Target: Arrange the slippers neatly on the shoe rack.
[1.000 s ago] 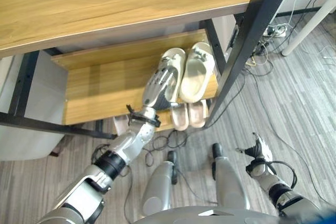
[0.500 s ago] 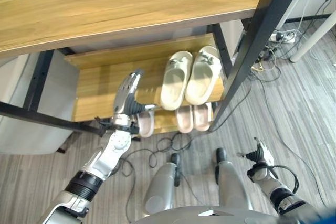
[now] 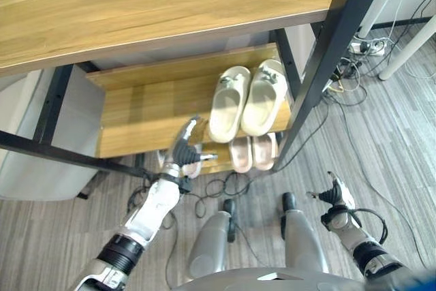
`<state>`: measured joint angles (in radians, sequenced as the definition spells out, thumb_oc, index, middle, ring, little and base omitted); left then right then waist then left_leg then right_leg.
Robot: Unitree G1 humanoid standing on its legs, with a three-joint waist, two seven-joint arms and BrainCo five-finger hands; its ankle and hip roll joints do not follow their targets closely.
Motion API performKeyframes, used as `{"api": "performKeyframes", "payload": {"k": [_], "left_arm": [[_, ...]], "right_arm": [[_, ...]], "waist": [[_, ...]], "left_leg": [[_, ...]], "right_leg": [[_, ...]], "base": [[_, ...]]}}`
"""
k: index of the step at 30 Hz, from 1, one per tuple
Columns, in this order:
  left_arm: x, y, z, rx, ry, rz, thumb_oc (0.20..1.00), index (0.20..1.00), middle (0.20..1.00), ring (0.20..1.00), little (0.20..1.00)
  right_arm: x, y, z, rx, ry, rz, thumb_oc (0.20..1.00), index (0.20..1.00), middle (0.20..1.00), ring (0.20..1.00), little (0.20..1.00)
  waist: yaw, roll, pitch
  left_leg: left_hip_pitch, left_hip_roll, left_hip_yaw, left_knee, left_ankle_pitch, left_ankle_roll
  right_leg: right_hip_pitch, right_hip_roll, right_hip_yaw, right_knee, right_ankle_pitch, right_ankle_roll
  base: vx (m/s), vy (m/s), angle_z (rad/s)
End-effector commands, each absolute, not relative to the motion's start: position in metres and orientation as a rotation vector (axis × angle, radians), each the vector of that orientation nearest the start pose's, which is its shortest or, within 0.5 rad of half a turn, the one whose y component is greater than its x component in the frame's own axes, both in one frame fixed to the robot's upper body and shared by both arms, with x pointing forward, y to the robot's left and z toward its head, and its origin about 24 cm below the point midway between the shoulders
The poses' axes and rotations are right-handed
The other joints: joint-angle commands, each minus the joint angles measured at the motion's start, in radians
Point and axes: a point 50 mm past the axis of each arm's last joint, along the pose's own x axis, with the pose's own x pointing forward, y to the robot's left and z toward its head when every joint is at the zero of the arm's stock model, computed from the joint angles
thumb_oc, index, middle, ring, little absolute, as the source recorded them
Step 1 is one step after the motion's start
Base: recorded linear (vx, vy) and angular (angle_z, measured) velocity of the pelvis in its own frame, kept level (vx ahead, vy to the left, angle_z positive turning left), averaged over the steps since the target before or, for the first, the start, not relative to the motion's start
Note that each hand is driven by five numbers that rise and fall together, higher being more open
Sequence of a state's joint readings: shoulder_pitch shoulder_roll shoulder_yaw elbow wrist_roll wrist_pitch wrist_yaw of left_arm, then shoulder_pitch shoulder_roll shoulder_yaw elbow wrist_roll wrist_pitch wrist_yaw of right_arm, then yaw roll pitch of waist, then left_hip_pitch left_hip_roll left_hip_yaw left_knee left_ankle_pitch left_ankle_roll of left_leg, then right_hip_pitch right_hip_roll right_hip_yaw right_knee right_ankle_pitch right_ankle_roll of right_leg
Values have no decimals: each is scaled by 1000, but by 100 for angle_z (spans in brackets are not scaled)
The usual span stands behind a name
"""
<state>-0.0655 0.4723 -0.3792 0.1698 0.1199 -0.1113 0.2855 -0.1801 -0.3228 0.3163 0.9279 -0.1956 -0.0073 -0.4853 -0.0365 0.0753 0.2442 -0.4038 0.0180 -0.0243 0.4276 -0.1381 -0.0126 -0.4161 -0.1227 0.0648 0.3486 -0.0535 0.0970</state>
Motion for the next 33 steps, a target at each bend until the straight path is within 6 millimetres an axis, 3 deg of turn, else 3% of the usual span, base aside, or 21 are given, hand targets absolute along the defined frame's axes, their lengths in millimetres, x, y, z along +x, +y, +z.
{"api": "performKeyframes", "payload": {"k": [1, 11, 22, 33], "left_arm": [[259, 160, 33, 508, -75, -113, 1000, 1000, 1000, 1000, 1000], [261, 142, 36, 453, -88, -180, 1000, 1000, 1000, 1000, 1000], [258, 122, 42, 227, -47, -241, 1000, 1000, 1000, 1000, 1000], [255, 106, 52, 106, -36, -333, 1000, 1000, 1000, 1000, 1000]], "right_arm": [[225, -242, -77, -844, 518, -242, 1000, 1000, 1000, 1000, 1000], [226, -239, -76, -845, 507, -230, 1000, 1000, 1000, 1000, 1000], [225, -227, -78, -848, 498, -185, 1000, 1000, 1000, 1000, 1000], [223, -221, -79, -862, 494, -149, 1000, 1000, 1000, 1000, 1000]], "waist": [[-10, 16, 3], [-16, 16, 11], [-24, 17, 16], [-30, 16, 10]], "left_leg": [[-8, 15, -3, -117, 98, -17], [-12, 11, -1, -115, 98, -14], [-3, 13, 3, -107, 92, -10], [17, 21, 7, -100, 82, -9]], "right_leg": [[2, 15, -2, 87, -91, -2], [-4, 14, 4, 92, -92, -1], [3, 16, 9, 98, -93, 0], [23, 21, 15, 96, -99, 0]], "base": [[0, 0, 0], [-1, 0, 0], [0, 0, 0], [0, 0, 0]]}}
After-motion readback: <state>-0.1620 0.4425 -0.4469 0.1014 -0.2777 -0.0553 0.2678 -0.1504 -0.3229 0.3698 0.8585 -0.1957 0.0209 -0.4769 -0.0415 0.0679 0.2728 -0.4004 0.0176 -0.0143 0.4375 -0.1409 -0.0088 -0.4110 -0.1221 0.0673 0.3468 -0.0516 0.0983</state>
